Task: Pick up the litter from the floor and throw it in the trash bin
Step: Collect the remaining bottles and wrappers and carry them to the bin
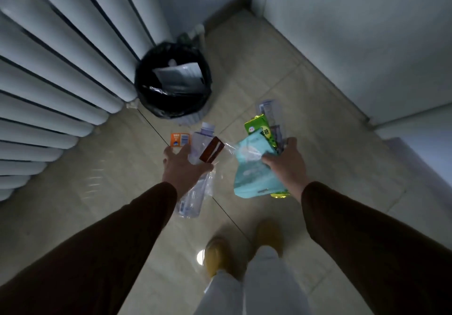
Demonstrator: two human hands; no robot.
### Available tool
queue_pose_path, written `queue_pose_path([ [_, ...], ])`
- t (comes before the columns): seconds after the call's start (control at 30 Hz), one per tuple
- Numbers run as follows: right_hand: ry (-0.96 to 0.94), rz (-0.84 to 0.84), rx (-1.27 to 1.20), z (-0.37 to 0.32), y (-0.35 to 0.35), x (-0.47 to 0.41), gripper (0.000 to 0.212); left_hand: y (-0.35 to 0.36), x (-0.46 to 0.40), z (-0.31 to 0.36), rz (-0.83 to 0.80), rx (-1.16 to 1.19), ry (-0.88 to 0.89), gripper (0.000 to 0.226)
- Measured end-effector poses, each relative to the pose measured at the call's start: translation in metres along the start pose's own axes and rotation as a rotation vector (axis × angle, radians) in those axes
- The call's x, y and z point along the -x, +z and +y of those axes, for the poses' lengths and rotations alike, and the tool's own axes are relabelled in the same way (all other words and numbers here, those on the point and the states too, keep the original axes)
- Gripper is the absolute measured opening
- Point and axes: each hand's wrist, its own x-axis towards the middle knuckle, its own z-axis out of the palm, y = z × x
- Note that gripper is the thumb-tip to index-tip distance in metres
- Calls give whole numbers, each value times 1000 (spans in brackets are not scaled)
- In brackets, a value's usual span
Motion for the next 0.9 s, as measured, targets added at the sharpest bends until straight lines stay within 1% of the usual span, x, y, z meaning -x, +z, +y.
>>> queue_pose_path([
  [0.2,-82,-71,27,-93,7,-54,48,-51,-39,41,42,105,-83,83],
  [0.33,-104,-103,44,-146,12,-97,50,-70,-76,66,11,183,-143,80],
  [0.4,-131,-118,72,-170,19,-115,51,-77,-93,77,34,224,-185,74],
  [0.5,-158,-138,110,-202,34,-140,53,-85,-117,91,44,323,-187,56],
  [0.6,-127,-244,115,-229,58,-160,56,-97,-149,94,-7,407,-294,57],
  [0.67,-77,-347,135,-244,75,-171,62,-104,-169,93,-97,546,-356,47],
  [0.73,-38,-459,193,-257,92,-183,76,-112,-189,92,-159,652,-455,36],
  [0.8,-17,-567,274,-272,110,-196,90,-120,-211,93,-215,632,-546,32],
  [0.83,7,-606,304,-280,119,-202,94,-125,-221,91,-244,594,-584,33],
  [0.9,55,-672,365,-295,137,-215,97,-136,-240,87,-301,578,-673,38],
])
